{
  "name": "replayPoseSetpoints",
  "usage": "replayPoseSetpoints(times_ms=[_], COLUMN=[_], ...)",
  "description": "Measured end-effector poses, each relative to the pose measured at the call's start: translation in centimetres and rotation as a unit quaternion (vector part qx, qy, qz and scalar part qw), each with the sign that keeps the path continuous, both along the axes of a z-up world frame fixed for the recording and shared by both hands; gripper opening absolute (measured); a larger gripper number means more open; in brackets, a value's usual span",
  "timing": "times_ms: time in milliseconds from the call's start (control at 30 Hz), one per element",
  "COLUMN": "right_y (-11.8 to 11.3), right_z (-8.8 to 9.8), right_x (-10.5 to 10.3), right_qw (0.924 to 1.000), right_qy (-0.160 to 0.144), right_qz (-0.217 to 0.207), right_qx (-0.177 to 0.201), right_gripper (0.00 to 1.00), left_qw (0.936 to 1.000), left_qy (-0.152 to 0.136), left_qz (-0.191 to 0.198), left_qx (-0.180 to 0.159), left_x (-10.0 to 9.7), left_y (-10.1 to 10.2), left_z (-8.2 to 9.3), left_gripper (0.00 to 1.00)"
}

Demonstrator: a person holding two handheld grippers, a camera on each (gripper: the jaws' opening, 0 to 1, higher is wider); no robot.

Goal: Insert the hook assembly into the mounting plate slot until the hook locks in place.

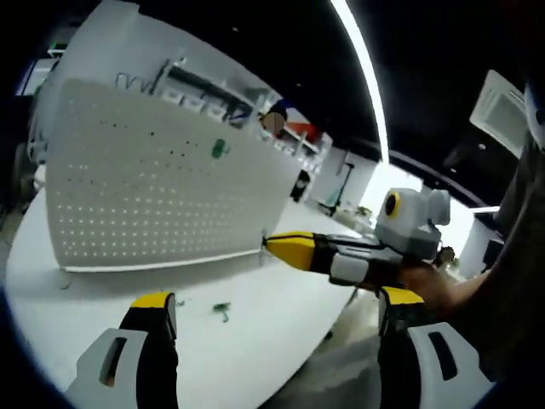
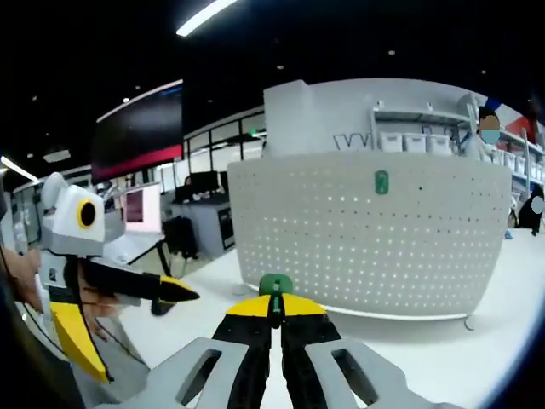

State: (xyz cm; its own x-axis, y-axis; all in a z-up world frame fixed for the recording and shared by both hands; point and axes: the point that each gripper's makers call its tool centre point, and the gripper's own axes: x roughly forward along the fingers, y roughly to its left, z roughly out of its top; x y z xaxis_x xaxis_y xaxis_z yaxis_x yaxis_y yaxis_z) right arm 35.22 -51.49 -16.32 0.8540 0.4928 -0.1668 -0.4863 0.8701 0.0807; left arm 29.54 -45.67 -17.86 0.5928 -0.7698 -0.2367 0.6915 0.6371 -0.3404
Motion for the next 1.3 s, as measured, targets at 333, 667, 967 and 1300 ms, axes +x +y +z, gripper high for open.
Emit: replayPoseSetpoints(times_ms=[333,667,967,1300], right_y=[-1.5,-4.1,-6.1,-7.8], right_z=[1.5,3.6,4.1,5.6], right_x=[2.5,7.2,11.8,15.2], right_qw=[0.9982,0.9941,0.9898,0.9845], right_qy=[-0.04,-0.072,-0.096,-0.116], right_qz=[-0.035,-0.066,-0.088,-0.11], right_qx=[-0.026,-0.048,-0.059,-0.073], right_gripper=[0.0,0.0,0.0,0.0], left_qw=[0.9998,0.999,0.9981,0.9977], left_qy=[-0.013,0.008,0.012,0.015], left_qz=[0.018,0.043,0.058,0.064], left_qx=[0.005,-0.006,-0.016,-0.014], left_x=[1.0,1.2,1.7,2.2], left_y=[1.3,2.9,3.6,3.9], left_z=[1.0,-0.7,-0.2,-0.2], left_gripper=[1.0,1.0,1.0,1.0])
